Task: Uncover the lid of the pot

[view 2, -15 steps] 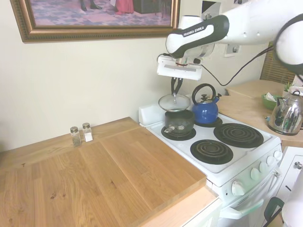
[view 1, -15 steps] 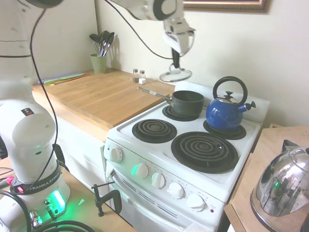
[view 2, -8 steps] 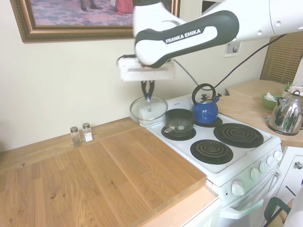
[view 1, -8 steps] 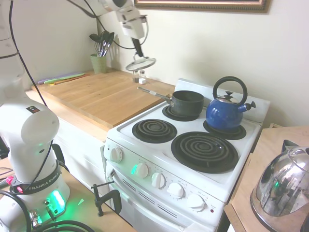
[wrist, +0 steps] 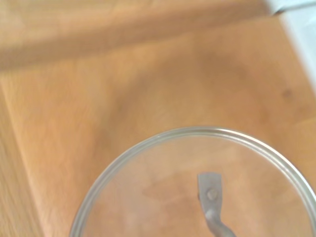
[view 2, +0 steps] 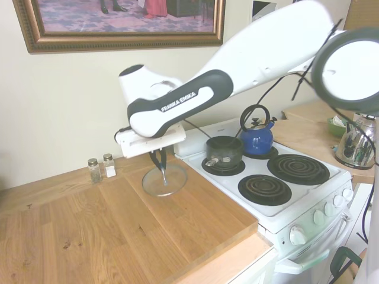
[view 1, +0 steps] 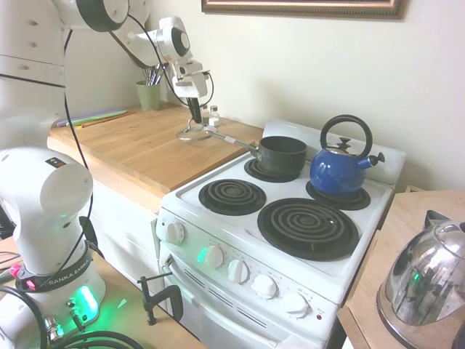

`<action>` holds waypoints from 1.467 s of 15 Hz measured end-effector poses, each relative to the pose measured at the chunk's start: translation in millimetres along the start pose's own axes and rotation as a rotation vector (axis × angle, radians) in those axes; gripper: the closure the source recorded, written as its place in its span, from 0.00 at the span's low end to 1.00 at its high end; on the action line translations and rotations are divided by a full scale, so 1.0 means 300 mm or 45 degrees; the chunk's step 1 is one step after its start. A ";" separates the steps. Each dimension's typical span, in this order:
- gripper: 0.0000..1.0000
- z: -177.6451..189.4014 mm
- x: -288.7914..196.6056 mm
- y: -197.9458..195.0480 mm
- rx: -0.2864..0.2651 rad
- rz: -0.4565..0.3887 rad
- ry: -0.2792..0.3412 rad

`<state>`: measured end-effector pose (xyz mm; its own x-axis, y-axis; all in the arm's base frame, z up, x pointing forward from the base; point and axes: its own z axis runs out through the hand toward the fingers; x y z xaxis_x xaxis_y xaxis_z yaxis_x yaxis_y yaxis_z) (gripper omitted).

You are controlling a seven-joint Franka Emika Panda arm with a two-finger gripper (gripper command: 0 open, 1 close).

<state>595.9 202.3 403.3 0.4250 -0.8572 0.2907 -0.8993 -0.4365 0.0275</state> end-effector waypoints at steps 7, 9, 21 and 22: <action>1.00 0.067 -0.006 -0.036 -0.115 -0.042 -0.050; 0.00 0.075 0.015 -0.043 -0.127 -0.054 -0.077; 0.00 0.045 0.032 -0.052 -0.109 -0.096 -0.160; 0.00 0.033 0.032 -0.049 -0.101 -0.105 -0.173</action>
<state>614.2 197.8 396.2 0.5028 -0.8508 0.1527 -0.8639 -0.4884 0.1231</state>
